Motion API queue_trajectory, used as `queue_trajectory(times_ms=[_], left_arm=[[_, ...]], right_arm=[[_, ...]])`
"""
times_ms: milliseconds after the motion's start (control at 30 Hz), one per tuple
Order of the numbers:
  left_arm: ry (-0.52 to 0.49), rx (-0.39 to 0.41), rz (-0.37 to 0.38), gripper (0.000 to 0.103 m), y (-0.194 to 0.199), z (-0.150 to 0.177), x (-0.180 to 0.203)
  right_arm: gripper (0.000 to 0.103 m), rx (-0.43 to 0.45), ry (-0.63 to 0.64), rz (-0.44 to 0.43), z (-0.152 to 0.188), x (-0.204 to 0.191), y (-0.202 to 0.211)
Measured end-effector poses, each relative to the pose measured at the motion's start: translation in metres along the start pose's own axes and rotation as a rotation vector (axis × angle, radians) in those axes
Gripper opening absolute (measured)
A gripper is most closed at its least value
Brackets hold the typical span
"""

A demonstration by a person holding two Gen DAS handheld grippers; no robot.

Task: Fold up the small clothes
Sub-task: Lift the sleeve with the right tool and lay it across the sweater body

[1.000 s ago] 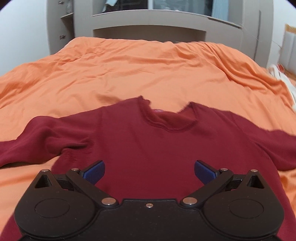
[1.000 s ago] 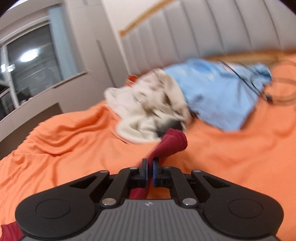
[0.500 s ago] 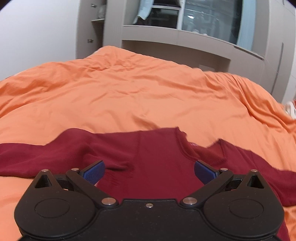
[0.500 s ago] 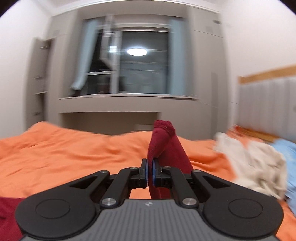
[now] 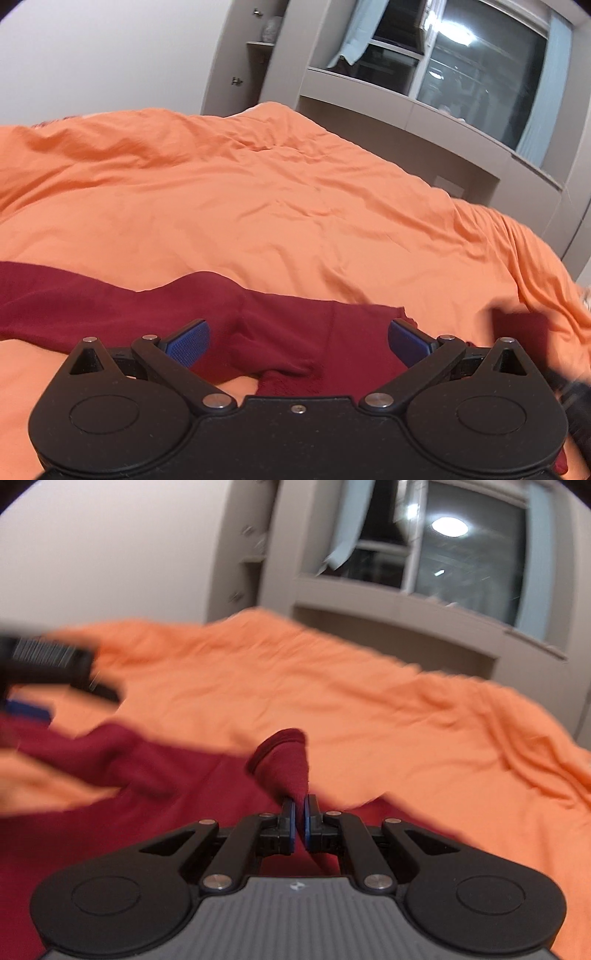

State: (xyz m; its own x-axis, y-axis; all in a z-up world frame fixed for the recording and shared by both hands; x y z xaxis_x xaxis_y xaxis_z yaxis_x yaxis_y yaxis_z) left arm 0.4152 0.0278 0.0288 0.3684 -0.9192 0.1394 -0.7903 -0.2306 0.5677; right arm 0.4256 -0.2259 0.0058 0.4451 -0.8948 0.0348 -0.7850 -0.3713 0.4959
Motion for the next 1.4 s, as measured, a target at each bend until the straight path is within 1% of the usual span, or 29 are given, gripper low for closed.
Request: queue_trajectory(times_ms=[67, 133, 233, 267, 300, 333, 400, 467, 500, 533, 567, 600, 667, 700, 733, 867, 967, 1067, 1133, 1167, 1233, 1267, 1300, 1333, 1367, 1400], left_arm=[[0.011, -0.006, 0.001, 0.103, -0.002, -0.001, -0.004], [0.011, -0.012, 0.004, 0.103, -0.004, -0.001, -0.005], [0.0, -0.024, 0.015, 0.103, -0.008, 0.001, -0.003], [-0.006, -0.028, 0.022, 0.103, -0.009, 0.002, -0.001], [-0.016, -0.033, 0.031, 0.103, -0.01, 0.003, 0.001], [-0.024, -0.037, 0.039, 0.103, -0.011, 0.004, 0.004], [-0.044, -0.045, 0.052, 0.103, -0.013, 0.008, 0.01], [-0.066, -0.055, 0.06, 0.103, -0.015, 0.013, 0.016], [-0.079, -0.06, 0.064, 0.103, -0.016, 0.015, 0.02], [-0.091, -0.065, 0.068, 0.103, -0.018, 0.017, 0.022], [-0.105, -0.071, 0.07, 0.103, -0.02, 0.02, 0.026], [-0.119, -0.079, 0.07, 0.103, -0.022, 0.023, 0.029], [-0.149, -0.095, 0.069, 0.103, -0.026, 0.029, 0.036], [-0.163, -0.103, 0.066, 0.103, -0.027, 0.032, 0.038], [-0.18, -0.111, 0.061, 0.103, -0.03, 0.036, 0.042], [-0.246, -0.14, 0.038, 0.103, -0.037, 0.047, 0.056], [-0.3, -0.159, 0.014, 0.103, -0.04, 0.055, 0.065], [-0.341, -0.168, -0.001, 0.103, -0.043, 0.062, 0.07], [-0.36, -0.18, -0.013, 0.103, -0.046, 0.065, 0.072], [-0.369, -0.187, -0.021, 0.103, -0.047, 0.066, 0.073], [-0.383, -0.204, -0.035, 0.103, -0.05, 0.069, 0.074], [-0.391, -0.219, -0.043, 0.103, -0.053, 0.07, 0.075], [-0.4, -0.236, -0.051, 0.103, -0.056, 0.072, 0.075], [-0.408, -0.252, -0.057, 0.103, -0.058, 0.074, 0.076], [-0.415, -0.264, -0.061, 0.103, -0.06, 0.075, 0.076], [-0.421, -0.269, -0.065, 0.103, -0.061, 0.077, 0.077]], right_arm=[[0.005, -0.041, 0.02, -0.024, 0.01, -0.02, -0.008], [0.006, -0.078, 0.037, -0.041, 0.022, -0.033, -0.012], [0.012, -0.125, 0.045, -0.084, 0.032, -0.044, -0.013], [0.017, -0.134, 0.046, -0.104, 0.034, -0.047, -0.012], [0.025, -0.141, 0.047, -0.128, 0.036, -0.049, -0.008], [0.03, -0.143, 0.044, -0.144, 0.038, -0.052, -0.005], [0.06, -0.139, 0.036, -0.174, 0.04, -0.053, 0.006], [0.069, -0.118, 0.025, -0.198, 0.042, -0.05, 0.02], [0.077, -0.11, 0.016, -0.206, 0.043, -0.046, 0.029], [0.081, -0.102, 0.005, -0.209, 0.045, -0.041, 0.037], [0.088, -0.092, -0.01, -0.206, 0.047, -0.035, 0.046], [0.093, -0.08, -0.027, -0.2, 0.049, -0.028, 0.054], [0.098, -0.058, -0.066, -0.174, 0.055, -0.01, 0.071], [0.101, -0.049, -0.091, -0.147, 0.058, 0.001, 0.078], [0.102, -0.039, -0.119, -0.116, 0.06, 0.014, 0.083], [0.103, -0.014, -0.272, 0.007, 0.072, 0.074, 0.098], [0.103, 0.01, -0.41, 0.073, 0.082, 0.121, 0.099], [0.101, 0.039, -0.572, 0.092, 0.092, 0.166, 0.092], [0.097, 0.038, -0.667, 0.109, 0.099, 0.192, 0.081], [0.093, 0.032, -0.705, 0.122, 0.103, 0.201, 0.076], [0.084, 0.007, -0.751, 0.148, 0.109, 0.216, 0.062], [0.074, -0.003, -0.764, 0.157, 0.112, 0.221, 0.058], [0.058, -0.009, -0.775, 0.159, 0.114, 0.226, 0.052], [0.045, -0.014, -0.783, 0.154, 0.116, 0.23, 0.048], [0.022, -0.015, -0.787, 0.143, 0.117, 0.232, 0.046], [0.017, -0.015, -0.784, 0.135, 0.117, 0.233, 0.045]])
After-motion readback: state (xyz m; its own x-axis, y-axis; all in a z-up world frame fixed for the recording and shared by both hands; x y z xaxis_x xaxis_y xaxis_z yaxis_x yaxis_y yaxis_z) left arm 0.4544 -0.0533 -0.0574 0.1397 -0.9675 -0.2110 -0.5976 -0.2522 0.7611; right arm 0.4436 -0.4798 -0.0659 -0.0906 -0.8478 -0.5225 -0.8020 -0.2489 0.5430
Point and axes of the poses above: each gripper's, at about its wrist camera, not at the fingertips, and y roughly against the way its jaws point, x to its right, z to its underside, the point moved 1 cm from there along -y, roughly the way its jaws point, and after that the axes turned 13 degrees about -z, right-handed, at the moved point
